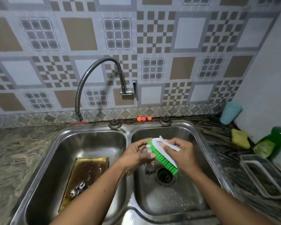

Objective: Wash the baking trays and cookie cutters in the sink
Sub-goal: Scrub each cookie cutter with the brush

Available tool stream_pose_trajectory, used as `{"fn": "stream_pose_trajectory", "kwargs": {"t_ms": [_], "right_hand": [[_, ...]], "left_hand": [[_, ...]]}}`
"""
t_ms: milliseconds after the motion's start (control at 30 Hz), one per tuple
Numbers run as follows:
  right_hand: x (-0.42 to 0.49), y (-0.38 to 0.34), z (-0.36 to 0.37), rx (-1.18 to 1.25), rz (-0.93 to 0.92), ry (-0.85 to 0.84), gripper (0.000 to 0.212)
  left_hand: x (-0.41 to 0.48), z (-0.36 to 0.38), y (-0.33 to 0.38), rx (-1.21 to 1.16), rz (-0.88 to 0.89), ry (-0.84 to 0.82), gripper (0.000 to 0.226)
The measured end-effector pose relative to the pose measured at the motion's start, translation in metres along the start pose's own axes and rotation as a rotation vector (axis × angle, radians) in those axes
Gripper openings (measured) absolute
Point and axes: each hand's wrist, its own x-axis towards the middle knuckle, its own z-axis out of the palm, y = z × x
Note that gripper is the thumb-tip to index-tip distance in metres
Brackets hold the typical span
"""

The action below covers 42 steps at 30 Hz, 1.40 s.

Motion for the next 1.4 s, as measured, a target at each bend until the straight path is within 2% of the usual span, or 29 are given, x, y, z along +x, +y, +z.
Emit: {"fn": "stream_pose_trajectory", "kwargs": {"t_ms": [67, 167, 367, 433, 533, 667, 833, 900, 967, 1033, 1133, 1200, 1267, 1400], "right_hand": [[-0.005, 0.010, 0.001, -0.040, 0.012, -0.006, 0.015], [-0.003, 0.016, -0.009, -0.044, 0.063, 0.078, 0.014], [-0.010, 0.017, -0.007, -0.138, 0.053, 0.027, 0.015], [-0.006, 0.017, -0.011, -0.120, 0.055, 0.051, 0.016], [-0.009, 0.014, -0.003, -0.113, 0.033, -0.005, 0.015], [-0.005, 0.026, -0.022, -0.188, 0.057, 0.063, 0.015], [-0.008, 0.020, -0.007, -0.154, 0.017, -0.014, 0.015], [-0.007, 0.023, -0.017, -0.161, 0.018, 0.018, 0.015], [0.004, 0.015, -0.015, -0.041, 0.056, 0.093, 0.013], [0.008, -0.001, 0.002, 0.049, 0.027, 0.064, 0.012], [-0.005, 0.014, 0.008, -0.015, 0.032, 0.009, 0.015], [-0.004, 0.018, -0.002, -0.043, 0.060, 0.041, 0.015], [0.009, 0.004, 0.007, 0.049, 0.060, 0.076, 0.012], [0.004, -0.008, 0.036, 0.045, 0.008, -0.036, 0.010]], "left_hand": [[0.002, -0.003, 0.002, -0.036, -0.017, 0.018, 0.068], [0.003, -0.006, 0.001, -0.096, -0.032, 0.024, 0.069], [0.005, -0.002, -0.002, -0.053, -0.046, 0.018, 0.070], [0.006, -0.001, -0.003, -0.083, -0.038, 0.023, 0.070], [0.011, 0.004, -0.002, -0.062, -0.031, 0.020, 0.069], [0.008, -0.001, -0.005, -0.065, -0.045, 0.040, 0.065], [0.010, 0.005, 0.001, -0.069, -0.045, 0.051, 0.064], [0.005, 0.003, -0.001, -0.093, -0.045, 0.079, 0.063], [0.004, 0.003, -0.002, -0.136, -0.048, 0.069, 0.065], [0.006, 0.006, 0.001, -0.133, -0.033, 0.037, 0.068], [0.002, -0.002, 0.003, -0.112, -0.030, 0.070, 0.069], [-0.005, -0.010, 0.002, -0.151, -0.028, 0.090, 0.067], [-0.006, -0.012, 0.006, -0.145, -0.028, 0.052, 0.066], [-0.009, -0.018, 0.012, -0.015, -0.021, 0.004, 0.062]]}}
